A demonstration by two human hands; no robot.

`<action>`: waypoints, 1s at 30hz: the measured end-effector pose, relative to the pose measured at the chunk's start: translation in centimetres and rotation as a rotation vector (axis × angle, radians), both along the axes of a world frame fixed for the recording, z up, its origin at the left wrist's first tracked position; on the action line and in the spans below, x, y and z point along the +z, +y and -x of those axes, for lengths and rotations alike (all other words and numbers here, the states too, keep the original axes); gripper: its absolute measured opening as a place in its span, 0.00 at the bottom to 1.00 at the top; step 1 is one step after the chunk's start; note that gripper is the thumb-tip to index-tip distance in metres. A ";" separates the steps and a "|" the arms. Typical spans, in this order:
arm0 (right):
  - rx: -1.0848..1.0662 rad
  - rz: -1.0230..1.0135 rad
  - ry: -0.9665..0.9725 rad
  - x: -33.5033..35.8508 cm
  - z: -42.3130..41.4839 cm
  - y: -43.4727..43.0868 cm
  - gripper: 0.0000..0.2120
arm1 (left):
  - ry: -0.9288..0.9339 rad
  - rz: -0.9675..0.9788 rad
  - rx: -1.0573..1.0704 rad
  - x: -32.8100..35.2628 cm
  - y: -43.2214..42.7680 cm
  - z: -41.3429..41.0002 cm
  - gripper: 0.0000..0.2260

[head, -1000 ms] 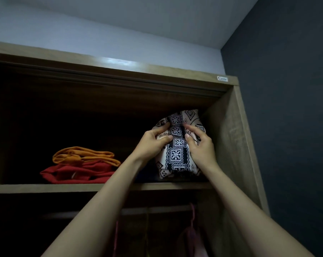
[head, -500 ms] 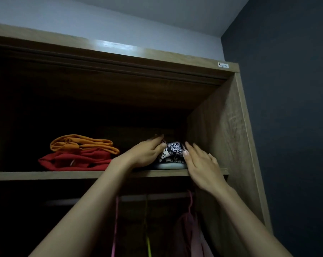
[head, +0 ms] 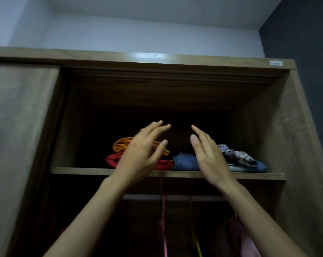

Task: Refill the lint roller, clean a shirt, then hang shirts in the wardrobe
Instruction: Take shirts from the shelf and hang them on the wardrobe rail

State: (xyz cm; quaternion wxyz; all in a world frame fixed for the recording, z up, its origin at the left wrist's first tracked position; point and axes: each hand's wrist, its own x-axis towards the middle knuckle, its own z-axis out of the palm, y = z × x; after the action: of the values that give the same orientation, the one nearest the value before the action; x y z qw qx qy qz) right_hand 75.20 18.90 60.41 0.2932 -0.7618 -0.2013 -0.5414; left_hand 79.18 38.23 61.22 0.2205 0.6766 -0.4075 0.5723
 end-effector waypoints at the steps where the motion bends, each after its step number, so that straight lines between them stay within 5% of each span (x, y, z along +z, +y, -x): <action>1: 0.047 -0.018 0.031 0.3 -0.3 1.1 0.26 | 0.000 0.055 0.022 0.2 1.6 -0.4 0.20; 11: -0.231 -0.003 0.417 2.7 -4.2 8.3 0.31 | 0.680 0.248 0.099 1.4 9.2 -4.6 0.27; 19: -0.418 0.052 0.401 2.5 -4.9 8.8 0.31 | 0.712 0.170 -0.018 1.9 7.9 -4.9 0.22; 30: -0.007 -0.045 0.105 2.2 -6.5 7.3 0.17 | 0.630 0.220 -0.297 2.5 6.6 -4.5 0.15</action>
State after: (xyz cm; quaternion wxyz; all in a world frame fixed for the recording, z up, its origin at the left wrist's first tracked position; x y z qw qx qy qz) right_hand 81.69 26.24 62.63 0.3186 -0.7830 -0.1707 -0.5063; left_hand 83.73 44.88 63.76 0.4873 0.7253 -0.3496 0.3380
